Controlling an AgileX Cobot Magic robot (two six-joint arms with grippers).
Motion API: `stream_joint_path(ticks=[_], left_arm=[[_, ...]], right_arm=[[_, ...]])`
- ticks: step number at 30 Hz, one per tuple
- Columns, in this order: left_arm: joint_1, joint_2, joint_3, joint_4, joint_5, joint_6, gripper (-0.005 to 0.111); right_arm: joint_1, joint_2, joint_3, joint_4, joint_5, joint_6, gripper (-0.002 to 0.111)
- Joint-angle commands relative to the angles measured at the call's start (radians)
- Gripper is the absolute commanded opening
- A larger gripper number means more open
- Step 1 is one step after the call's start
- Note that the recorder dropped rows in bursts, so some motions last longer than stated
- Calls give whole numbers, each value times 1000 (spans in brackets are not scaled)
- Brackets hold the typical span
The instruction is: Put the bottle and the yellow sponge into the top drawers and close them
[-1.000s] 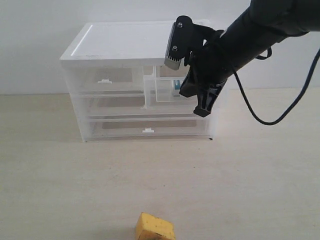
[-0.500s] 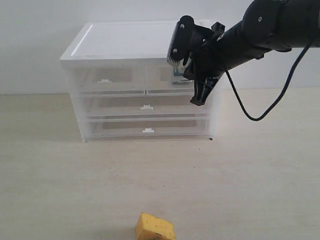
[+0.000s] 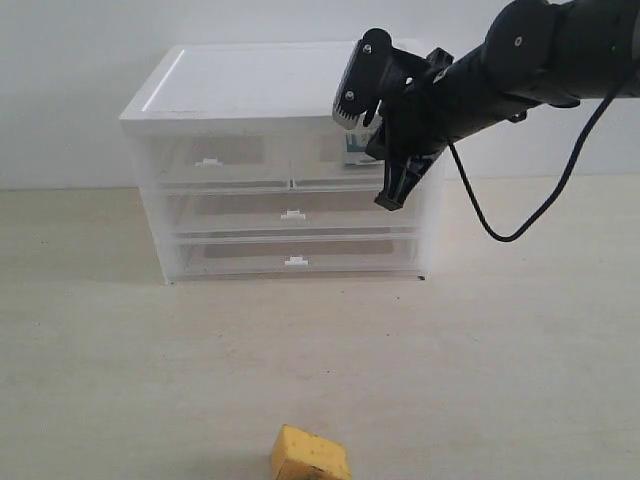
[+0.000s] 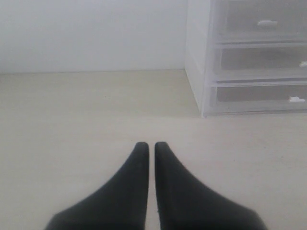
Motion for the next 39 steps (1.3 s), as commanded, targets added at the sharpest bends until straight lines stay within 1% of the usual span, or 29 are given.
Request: stream_joint_path(ticks=[1,6,9,11,14,19,21,24,27,28,29,30,33,35,39], left_arm=[[2,-3,4,-10,-5,-8,4],[2,-3,4,-10,-5,-8,4],[2,-3,4,-10,-5,-8,4],[2,-3,4,-10,-5,-8,4],[2,-3,4,-10,-5,-8,4],[2,-3,4,-10,-5,-8,4],[2,-3,4,-10,-5,-8,4],[2,-3,4,-10,-5,-8,4],[2,-3,4,-10,-5,-8,4],[2,-3,4,-10,-5,-8,4],[2,-3,4,-10,-5,-8,4],[2,-3,4,-10,-5,-8,4],[2,-3,4,-10,-5,-8,4],[2,-3,4,-10,-5,-8,4],[2,-3,4,-10,-5,-8,4]], right_arm=[[-2,-64,-6,29,174,7,0],[-2,-121,-6,66,413,18,0],[-2,-140,-6,66,546,97,0],[-5,-143,-6,47,603,171,0],[-8,-143,-6,-51,653,360,0],[-13,-143,-6,-308,708,743,0],[-30,-143,-6,-358,734,861,0],[-88,-143,-6,-363,774,998,0],[-174,-143,-6,-361,804,1119,0],[-233,-143,-6,-361,818,1182,0],[-255,-143,-6,-361,825,1206,0],[-306,-143,-6,-361,841,1245,0],[-376,-163,6,-361,821,1275,0],[-408,-226,64,-370,693,1299,0],[-424,-339,146,-405,548,1308,0]])
